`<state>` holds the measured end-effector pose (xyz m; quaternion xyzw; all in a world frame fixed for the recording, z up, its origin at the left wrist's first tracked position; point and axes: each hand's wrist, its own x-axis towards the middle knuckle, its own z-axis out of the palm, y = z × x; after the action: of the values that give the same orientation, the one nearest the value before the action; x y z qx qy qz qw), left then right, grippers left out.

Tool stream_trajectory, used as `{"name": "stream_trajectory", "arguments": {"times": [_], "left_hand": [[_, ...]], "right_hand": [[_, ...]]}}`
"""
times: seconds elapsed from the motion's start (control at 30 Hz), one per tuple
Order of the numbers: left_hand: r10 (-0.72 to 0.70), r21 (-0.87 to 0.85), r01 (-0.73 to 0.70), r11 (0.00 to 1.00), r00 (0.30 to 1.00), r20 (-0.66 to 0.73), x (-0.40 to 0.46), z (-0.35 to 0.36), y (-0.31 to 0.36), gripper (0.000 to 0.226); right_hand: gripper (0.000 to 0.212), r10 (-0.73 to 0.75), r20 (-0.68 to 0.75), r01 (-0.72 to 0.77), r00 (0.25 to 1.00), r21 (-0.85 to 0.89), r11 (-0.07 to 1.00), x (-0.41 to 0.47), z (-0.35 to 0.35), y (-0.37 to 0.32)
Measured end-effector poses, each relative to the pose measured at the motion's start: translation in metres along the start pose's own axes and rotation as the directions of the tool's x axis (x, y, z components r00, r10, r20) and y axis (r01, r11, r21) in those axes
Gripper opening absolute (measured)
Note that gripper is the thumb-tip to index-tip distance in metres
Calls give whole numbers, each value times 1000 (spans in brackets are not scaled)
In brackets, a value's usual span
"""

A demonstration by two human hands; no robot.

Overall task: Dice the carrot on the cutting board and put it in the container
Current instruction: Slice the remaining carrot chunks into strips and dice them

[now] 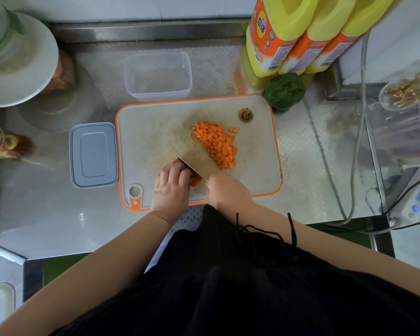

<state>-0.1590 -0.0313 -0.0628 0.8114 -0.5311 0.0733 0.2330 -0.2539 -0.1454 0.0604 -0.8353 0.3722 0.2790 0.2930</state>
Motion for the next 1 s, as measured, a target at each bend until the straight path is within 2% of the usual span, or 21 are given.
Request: {"name": "stream_trajectory", "arguments": {"times": [0.2,0.4,0.53,0.73,0.83,1.0], "left_hand": [[18,-7,-18,1000,1000,3,0,0,2,11],[20,-6,-20,1000,1000,1,1,-1,3,14],[16,-9,-16,1000,1000,11,0,1,2,19],[12,3,-12,1000,1000,16,1,2,2,16],[14,2,-14,1000,1000,10,2,0,4,16],[35,-6,-35,999,999,15,2,-2,3,13]], "right_hand": [[17,-60,-29,61,998,26,998,8,-6,1],[8,-18,0,18,1000,-12,1000,-4,0,16],[17,13,-23,-13,1000,-16,1000,-4,2,11],[15,-33,7,33,999,-34,999,6,-5,6],[29,-56,13,56,998,-49,997,11,-6,6],[28,-56,14,56,998,-38,998,21,1,8]]}}
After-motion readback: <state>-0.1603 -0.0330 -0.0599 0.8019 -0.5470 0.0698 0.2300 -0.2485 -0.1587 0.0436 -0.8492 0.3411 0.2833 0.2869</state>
